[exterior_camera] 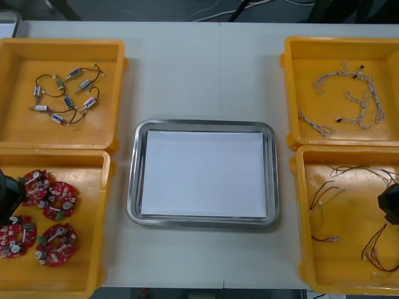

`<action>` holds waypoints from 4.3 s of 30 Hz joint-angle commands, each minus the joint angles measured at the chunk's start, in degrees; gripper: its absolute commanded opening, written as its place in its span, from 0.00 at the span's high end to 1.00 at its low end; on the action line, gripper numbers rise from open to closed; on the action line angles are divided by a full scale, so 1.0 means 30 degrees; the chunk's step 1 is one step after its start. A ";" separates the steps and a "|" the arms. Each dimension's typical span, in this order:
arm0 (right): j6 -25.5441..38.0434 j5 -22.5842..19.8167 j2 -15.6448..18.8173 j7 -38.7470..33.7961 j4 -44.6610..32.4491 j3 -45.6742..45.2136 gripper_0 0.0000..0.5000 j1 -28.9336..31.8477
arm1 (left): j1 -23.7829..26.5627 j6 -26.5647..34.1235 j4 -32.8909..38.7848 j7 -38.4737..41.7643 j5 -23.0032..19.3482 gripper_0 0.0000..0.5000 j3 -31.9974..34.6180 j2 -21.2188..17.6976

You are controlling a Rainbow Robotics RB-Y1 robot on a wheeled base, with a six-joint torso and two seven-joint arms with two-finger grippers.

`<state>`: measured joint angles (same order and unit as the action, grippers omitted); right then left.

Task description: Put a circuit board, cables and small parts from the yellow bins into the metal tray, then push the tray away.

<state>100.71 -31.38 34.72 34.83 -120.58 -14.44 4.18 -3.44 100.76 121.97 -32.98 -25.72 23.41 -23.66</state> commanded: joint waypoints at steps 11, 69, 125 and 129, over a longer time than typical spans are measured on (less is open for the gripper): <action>0.2641 -0.0673 -0.0235 0.0637 -0.4045 -0.2979 1.00 -0.0602 | -0.2282 -0.1125 0.0095 0.1297 0.0400 0.00 -0.1036 0.0300; 0.3097 -0.7674 0.5742 1.9094 -0.7766 0.2353 1.00 -0.4821 | -0.1843 -0.2737 -0.1165 0.2205 0.1719 0.05 -0.2178 0.0710; 0.3097 -0.7733 0.4892 1.8977 -0.7209 0.4052 1.00 -0.5788 | 0.1029 0.3080 0.4988 -0.2951 -0.0010 1.00 0.1338 -0.2015; 0.3097 -0.7792 0.4863 1.8830 -0.7209 0.4052 1.00 -0.5788 | 0.1907 0.3080 0.5105 -0.4445 -0.1152 1.00 0.0898 -0.2191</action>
<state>109.77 -54.66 49.85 90.60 -142.02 -3.10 -11.80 -0.84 109.49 134.87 -39.11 -27.41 25.83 -27.56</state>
